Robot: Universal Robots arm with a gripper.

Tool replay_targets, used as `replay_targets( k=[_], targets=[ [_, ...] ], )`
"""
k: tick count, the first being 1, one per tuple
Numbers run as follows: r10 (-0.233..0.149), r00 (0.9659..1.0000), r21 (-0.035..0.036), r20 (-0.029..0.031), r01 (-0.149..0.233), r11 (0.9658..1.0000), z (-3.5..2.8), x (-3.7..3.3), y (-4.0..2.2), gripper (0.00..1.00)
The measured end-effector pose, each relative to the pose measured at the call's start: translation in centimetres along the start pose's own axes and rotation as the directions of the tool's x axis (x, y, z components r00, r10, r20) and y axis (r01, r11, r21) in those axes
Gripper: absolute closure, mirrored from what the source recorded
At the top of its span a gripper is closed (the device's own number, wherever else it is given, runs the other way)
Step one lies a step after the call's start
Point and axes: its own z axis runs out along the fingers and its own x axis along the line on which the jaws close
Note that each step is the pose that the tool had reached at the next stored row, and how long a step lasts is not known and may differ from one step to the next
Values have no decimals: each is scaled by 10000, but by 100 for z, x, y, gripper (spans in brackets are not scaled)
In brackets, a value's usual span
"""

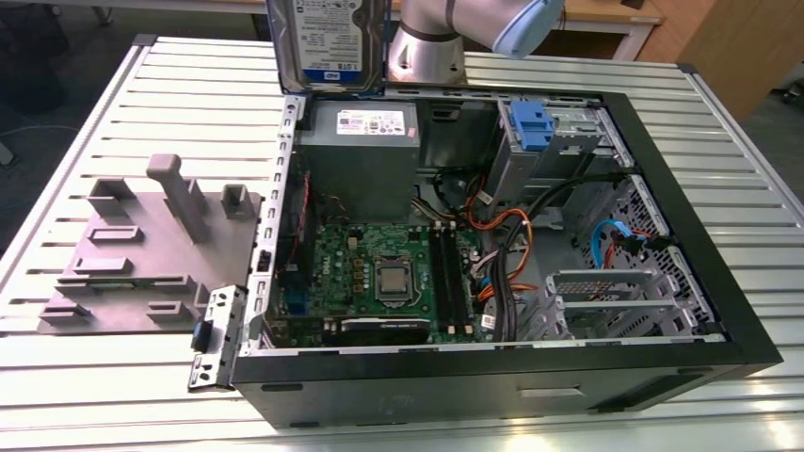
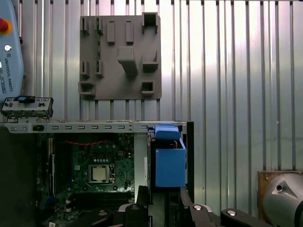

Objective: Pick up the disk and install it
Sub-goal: 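Pick up the disk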

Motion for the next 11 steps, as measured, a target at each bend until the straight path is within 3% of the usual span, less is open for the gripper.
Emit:
replay_targets(
  k=[11],
  targets=[
    [-1,10000,0,-2,1,10000,0,-2,-49,65]
  ],
)
